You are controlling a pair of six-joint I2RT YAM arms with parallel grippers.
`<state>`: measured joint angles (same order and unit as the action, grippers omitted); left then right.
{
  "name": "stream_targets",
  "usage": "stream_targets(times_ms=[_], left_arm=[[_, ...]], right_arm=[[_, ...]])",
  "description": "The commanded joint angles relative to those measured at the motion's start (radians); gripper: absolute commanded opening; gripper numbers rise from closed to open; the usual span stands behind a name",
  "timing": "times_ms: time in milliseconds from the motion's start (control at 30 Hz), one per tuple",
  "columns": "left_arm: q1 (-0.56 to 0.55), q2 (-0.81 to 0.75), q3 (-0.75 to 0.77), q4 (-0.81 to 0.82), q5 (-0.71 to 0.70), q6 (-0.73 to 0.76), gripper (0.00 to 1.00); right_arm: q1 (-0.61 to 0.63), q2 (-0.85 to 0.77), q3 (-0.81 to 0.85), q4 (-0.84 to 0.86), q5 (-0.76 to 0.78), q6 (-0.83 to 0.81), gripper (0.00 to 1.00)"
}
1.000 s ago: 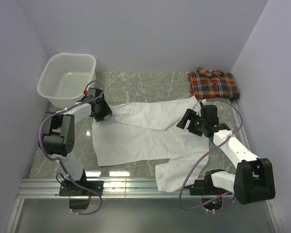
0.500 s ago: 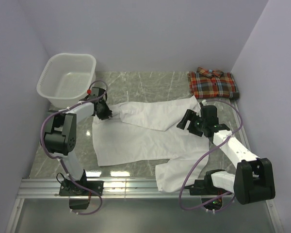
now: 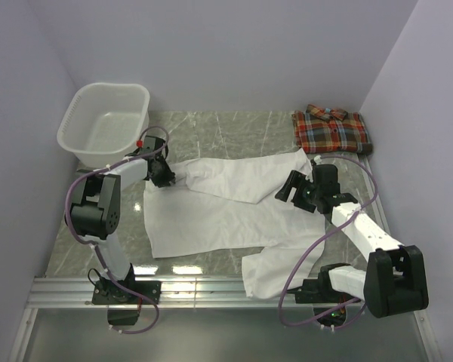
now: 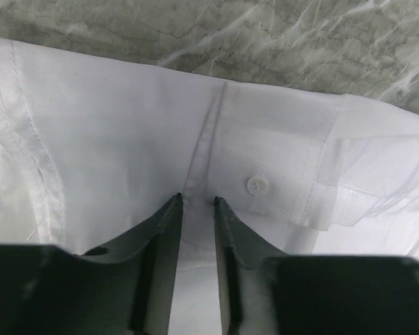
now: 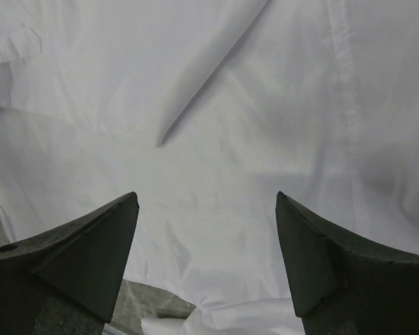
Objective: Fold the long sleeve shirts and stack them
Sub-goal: Fold the shirt
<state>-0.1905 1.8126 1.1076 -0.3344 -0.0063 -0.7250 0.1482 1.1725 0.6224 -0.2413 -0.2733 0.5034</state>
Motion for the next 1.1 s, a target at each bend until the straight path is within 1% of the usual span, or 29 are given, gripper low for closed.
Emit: stream_targets(times_ms=[0,33,67,133,167,367,567,733,767,833,867,900,967,1000,1067], left_arm=[[-0.007,0.028,0.014,-0.025,-0.011,-0.002,0.27],[-0.007,0.028,0.018,-0.028,-0.012,-0.001,0.23],[-0.007,0.03,0.026,-0.031,-0.014,0.004,0.16],[-0.007,0.025,0.034,-0.038,-0.018,0.01,0.08],[-0.009,0.024,0.049,-0.044,-0.023,0.015,0.0],[-0.024,-0.007,0.136,-0.104,-0.076,0.051,0.01],[-0.033,-0.058,0.178,-0.132,-0.073,0.041,0.01],[-0.043,-0.088,0.157,-0.155,-0.087,0.026,0.01],[-0.043,-0.09,0.149,-0.155,-0.086,0.013,0.04],[-0.043,-0.091,0.12,-0.15,-0.081,0.004,0.14],[-0.043,-0.09,0.11,-0.14,-0.083,-0.008,0.3],[-0.043,-0.09,0.1,-0.127,-0.08,-0.011,0.41],[-0.043,-0.076,0.083,-0.103,-0.066,0.004,0.58],[-0.043,-0.07,0.081,-0.077,-0.066,0.01,0.64],[-0.04,-0.047,0.078,-0.049,-0.066,0.033,0.64]], right_arm=[[0.007,-0.028,-0.013,0.028,0.013,-0.011,0.86],[0.007,-0.03,-0.015,0.03,0.014,-0.012,0.86],[0.007,-0.03,-0.016,0.03,0.014,-0.011,0.86],[0.007,-0.031,-0.02,0.031,0.014,-0.011,0.86],[0.007,-0.03,-0.02,0.031,0.014,-0.011,0.86],[0.007,-0.04,-0.013,0.022,0.02,-0.016,0.86],[0.008,-0.05,-0.013,0.02,0.022,-0.017,0.86],[0.007,-0.054,-0.015,0.022,0.02,-0.019,0.86],[0.007,-0.053,-0.016,0.02,0.022,-0.019,0.86],[0.005,-0.051,-0.016,0.025,0.016,-0.019,0.86],[0.007,-0.05,-0.016,0.027,0.014,-0.019,0.86],[0.007,-0.047,-0.019,0.03,0.011,-0.019,0.86],[0.008,-0.047,-0.023,0.033,0.006,-0.02,0.86],[0.007,-0.048,-0.026,0.034,0.005,-0.022,0.86],[0.007,-0.053,-0.029,0.034,0.006,-0.025,0.86]])
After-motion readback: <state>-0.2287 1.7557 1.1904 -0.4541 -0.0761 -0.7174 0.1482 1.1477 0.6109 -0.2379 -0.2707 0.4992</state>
